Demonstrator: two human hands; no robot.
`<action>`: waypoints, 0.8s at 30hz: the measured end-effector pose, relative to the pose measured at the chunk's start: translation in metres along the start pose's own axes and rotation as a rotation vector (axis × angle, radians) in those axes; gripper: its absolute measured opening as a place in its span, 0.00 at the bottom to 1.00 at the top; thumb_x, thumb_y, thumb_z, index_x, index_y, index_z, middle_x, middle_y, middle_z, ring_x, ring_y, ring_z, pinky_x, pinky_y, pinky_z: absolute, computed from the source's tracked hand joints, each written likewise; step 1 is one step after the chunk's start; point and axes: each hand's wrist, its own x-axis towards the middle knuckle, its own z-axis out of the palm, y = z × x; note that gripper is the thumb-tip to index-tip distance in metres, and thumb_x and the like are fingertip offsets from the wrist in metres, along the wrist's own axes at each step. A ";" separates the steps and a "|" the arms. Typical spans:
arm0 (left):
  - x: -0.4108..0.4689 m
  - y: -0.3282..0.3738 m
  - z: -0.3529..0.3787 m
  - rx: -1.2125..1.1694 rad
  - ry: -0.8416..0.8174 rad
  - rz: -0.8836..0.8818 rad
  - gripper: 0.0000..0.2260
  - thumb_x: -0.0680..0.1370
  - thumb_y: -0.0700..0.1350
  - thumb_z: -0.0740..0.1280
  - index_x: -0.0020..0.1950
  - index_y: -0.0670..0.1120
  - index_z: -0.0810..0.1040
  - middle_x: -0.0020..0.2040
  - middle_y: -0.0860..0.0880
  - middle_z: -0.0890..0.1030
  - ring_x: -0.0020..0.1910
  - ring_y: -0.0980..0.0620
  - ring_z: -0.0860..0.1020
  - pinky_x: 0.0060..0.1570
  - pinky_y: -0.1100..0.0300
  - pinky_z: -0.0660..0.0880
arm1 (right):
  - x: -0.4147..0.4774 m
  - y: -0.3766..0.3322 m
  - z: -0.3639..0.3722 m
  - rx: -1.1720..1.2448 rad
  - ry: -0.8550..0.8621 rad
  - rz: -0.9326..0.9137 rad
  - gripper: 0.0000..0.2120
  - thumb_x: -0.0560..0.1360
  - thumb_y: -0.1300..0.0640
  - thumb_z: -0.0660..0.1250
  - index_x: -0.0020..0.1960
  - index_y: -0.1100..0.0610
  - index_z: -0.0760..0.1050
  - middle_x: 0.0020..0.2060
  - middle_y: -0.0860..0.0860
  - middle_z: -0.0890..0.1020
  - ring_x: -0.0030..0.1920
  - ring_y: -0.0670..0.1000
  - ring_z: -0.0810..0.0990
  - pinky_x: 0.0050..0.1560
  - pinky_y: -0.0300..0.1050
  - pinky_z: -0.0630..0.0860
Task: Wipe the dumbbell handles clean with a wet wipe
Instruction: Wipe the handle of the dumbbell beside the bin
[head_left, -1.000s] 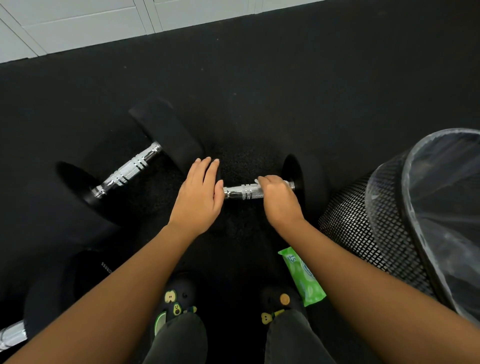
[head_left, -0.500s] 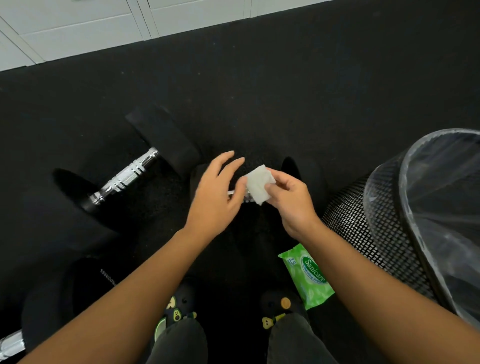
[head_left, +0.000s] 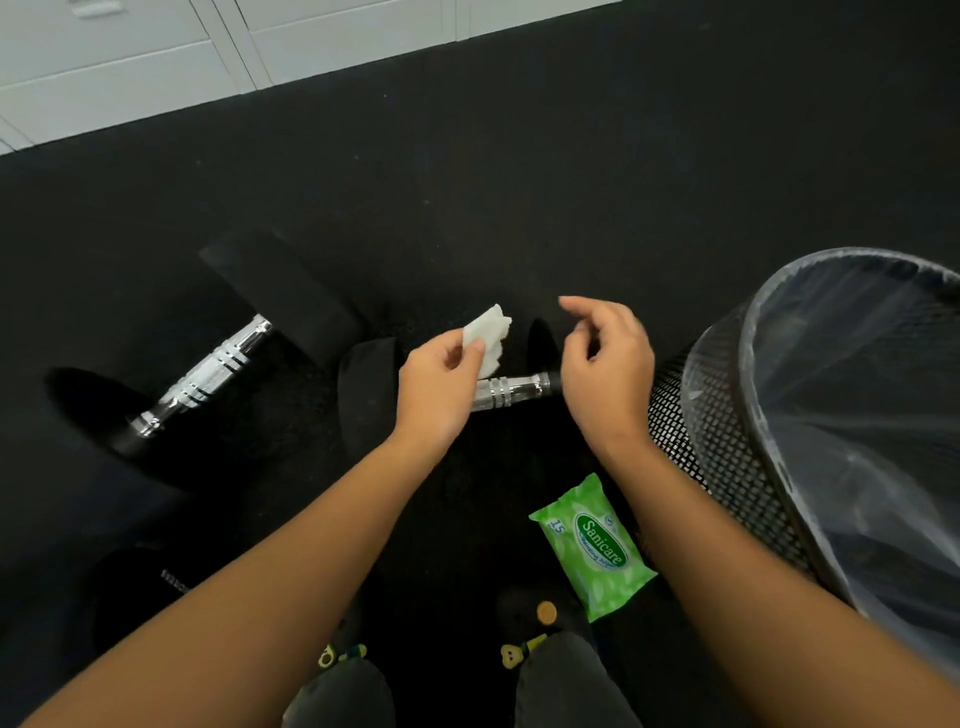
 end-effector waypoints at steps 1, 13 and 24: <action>0.004 -0.002 0.000 0.197 -0.001 0.127 0.10 0.79 0.42 0.62 0.56 0.49 0.81 0.44 0.50 0.83 0.41 0.56 0.79 0.45 0.69 0.74 | 0.002 0.006 -0.001 -0.029 0.016 0.019 0.15 0.75 0.65 0.59 0.57 0.56 0.78 0.53 0.49 0.80 0.57 0.49 0.75 0.57 0.32 0.65; 0.013 -0.039 0.032 1.060 -0.436 0.520 0.22 0.82 0.46 0.54 0.74 0.40 0.59 0.74 0.43 0.63 0.72 0.47 0.63 0.71 0.58 0.56 | -0.010 0.041 0.025 -0.245 -0.124 -0.025 0.20 0.80 0.53 0.50 0.69 0.57 0.69 0.70 0.51 0.69 0.73 0.52 0.61 0.70 0.47 0.60; 0.017 -0.063 0.026 1.060 -0.260 0.808 0.14 0.72 0.39 0.63 0.55 0.36 0.79 0.50 0.38 0.82 0.47 0.40 0.82 0.48 0.48 0.79 | -0.014 0.046 0.034 -0.303 0.025 -0.084 0.21 0.78 0.53 0.50 0.64 0.59 0.74 0.64 0.54 0.76 0.67 0.56 0.70 0.65 0.48 0.67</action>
